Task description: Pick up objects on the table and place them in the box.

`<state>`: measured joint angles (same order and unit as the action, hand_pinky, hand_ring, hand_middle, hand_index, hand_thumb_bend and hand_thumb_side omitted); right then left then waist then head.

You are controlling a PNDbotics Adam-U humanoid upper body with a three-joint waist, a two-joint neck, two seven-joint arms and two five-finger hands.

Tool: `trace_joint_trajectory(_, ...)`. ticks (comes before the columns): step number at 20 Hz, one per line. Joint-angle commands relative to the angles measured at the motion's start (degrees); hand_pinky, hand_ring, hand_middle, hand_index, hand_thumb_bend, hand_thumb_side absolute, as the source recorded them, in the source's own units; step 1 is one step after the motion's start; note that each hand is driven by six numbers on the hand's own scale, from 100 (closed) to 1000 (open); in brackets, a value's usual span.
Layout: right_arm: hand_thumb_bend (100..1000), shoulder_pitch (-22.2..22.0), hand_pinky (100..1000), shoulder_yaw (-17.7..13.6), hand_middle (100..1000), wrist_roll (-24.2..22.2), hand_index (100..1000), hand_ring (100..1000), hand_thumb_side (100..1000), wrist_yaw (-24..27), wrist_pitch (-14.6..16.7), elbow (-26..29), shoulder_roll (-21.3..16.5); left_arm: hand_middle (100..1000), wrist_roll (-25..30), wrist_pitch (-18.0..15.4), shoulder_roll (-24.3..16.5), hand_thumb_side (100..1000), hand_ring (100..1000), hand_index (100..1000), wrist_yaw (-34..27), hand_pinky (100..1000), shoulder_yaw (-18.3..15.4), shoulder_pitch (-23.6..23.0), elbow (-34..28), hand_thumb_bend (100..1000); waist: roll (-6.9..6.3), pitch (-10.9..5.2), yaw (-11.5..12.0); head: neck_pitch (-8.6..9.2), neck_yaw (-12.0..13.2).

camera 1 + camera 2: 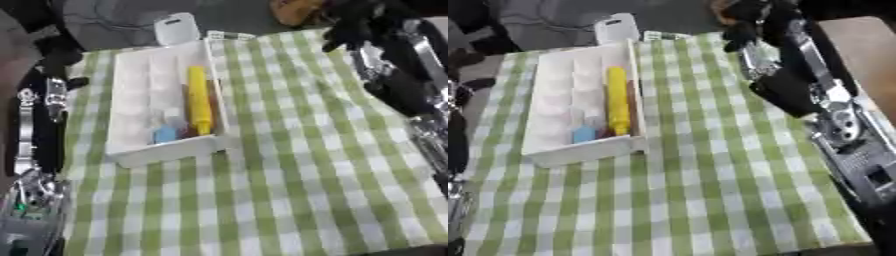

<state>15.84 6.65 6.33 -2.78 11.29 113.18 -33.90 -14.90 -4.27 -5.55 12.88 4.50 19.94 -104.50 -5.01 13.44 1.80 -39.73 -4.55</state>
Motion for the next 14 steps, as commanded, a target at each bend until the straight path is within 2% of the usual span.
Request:
trace_joint_trajectory(1,100,-2.3,598,-1.8,708,1.5,725,643,556,-1.2,2.1,1.4,0.1,731,-0.8,-0.1,-1.4,872,1000,779,0.9,745,-1.5,0.1,-0.5,100,-0.27,-2.04,-0.3,0.01,0.8)
trace_joint_trajectory(5,100,-7.3,582,-2.6,695,2.4,713,616,575,-4.5,2.2,1.4,3.8,742,-1.0,-0.3,-1.6,877,1000,784,1.3,751,-2.1,-0.7,-0.5,100,-0.39,-1.90,-1.6,0.13,1.4)
trace_joint_trajectory(9,100,-8.1,578,-3.1,685,3.0,705,605,584,-6.5,1.5,1.4,6.0,746,-0.8,-0.5,-1.5,879,1000,787,1.2,753,-2.0,-1.0,-0.5,100,-0.67,-1.84,-2.2,0.16,1.5)
trace_joint_trajectory(14,100,-8.4,560,-3.3,613,2.6,655,561,608,-7.7,0.2,1.4,8.5,742,-0.1,-0.6,-1.2,876,1000,779,1.1,753,-1.7,-1.2,-0.3,100,-1.00,-2.16,-3.0,-0.15,2.3)
